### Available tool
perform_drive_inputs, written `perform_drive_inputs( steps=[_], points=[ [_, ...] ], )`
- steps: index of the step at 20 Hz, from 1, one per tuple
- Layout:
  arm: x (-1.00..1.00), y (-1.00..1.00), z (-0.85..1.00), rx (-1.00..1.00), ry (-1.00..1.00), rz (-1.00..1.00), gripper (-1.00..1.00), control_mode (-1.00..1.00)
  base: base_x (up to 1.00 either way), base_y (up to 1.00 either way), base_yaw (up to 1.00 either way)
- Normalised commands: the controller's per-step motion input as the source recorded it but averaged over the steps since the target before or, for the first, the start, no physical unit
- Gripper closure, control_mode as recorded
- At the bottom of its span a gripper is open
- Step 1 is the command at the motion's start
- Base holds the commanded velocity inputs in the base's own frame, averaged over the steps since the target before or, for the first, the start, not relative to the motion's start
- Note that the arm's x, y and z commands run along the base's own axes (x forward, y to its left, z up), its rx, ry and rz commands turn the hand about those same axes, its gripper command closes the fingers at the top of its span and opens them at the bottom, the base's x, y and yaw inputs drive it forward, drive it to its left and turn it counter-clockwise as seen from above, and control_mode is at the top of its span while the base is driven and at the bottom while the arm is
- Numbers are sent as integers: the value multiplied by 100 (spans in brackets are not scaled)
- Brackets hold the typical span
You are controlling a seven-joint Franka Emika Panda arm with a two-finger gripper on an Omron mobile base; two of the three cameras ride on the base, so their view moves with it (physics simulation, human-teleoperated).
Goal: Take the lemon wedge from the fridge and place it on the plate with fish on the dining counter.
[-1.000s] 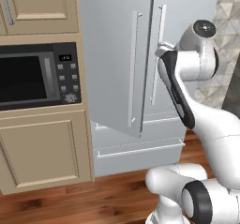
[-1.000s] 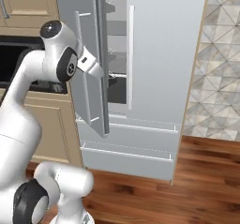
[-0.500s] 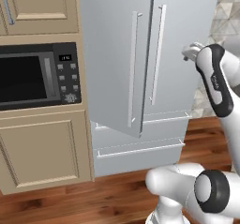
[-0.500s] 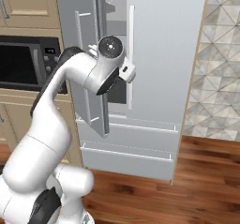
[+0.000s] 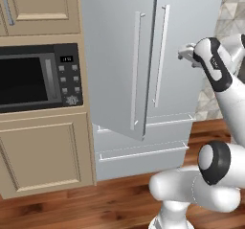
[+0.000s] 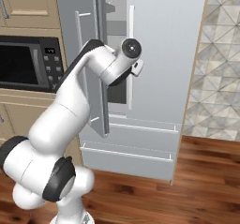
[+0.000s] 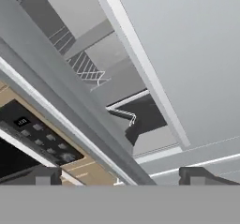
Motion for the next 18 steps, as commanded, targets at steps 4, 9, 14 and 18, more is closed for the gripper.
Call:
perform_drive_inputs(
  steps=[4, 9, 14, 18],
  points=[
    [82, 17, 0, 7, 18, 3, -100, -100, 0, 0, 0],
    [58, 0, -12, 17, 8, 12, -100, -100, 0, 0, 0],
    [29, 1, -7, 6, 0, 7, -100, -100, 0, 0, 0],
    [54, 0, -6, 0, 0, 0, -100, -100, 0, 0, 0]
  ],
)
